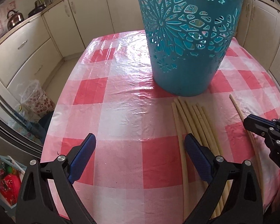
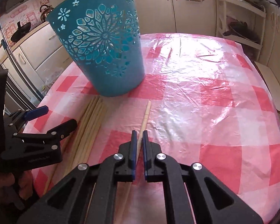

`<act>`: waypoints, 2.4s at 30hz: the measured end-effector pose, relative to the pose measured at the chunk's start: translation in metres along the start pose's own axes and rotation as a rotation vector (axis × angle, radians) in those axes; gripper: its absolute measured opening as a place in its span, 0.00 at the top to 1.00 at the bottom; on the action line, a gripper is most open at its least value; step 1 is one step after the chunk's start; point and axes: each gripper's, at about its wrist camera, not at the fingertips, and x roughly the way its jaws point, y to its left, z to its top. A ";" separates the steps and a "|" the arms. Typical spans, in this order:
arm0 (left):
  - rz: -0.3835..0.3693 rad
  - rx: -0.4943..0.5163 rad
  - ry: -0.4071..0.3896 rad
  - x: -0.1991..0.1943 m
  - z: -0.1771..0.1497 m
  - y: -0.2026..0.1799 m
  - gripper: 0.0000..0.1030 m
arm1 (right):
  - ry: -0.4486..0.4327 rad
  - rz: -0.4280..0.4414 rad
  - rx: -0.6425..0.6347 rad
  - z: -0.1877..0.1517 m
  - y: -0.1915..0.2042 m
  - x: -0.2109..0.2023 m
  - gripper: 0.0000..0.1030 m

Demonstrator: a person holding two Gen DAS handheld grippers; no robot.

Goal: Organize utensils
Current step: 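Return the right tool to the sticks while the left tool grasps another stick, then lift the stick with the left tool over the basket and release it, then grasp another stick with the left tool and raise it over the basket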

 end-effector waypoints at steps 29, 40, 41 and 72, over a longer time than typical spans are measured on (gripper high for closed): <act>-0.082 0.044 0.050 -0.009 0.008 -0.019 0.95 | 0.038 0.036 -0.021 0.003 0.002 0.003 0.93; -0.243 -0.097 -0.158 -0.108 0.008 0.032 0.96 | 0.043 0.057 0.014 0.002 -0.003 0.003 0.93; -0.267 -0.110 -0.200 -0.122 0.013 0.037 0.96 | 0.043 0.060 0.020 0.002 -0.004 0.003 0.93; 0.052 -0.150 0.078 0.022 0.063 0.067 0.51 | 0.029 0.116 0.013 0.000 -0.001 0.000 0.78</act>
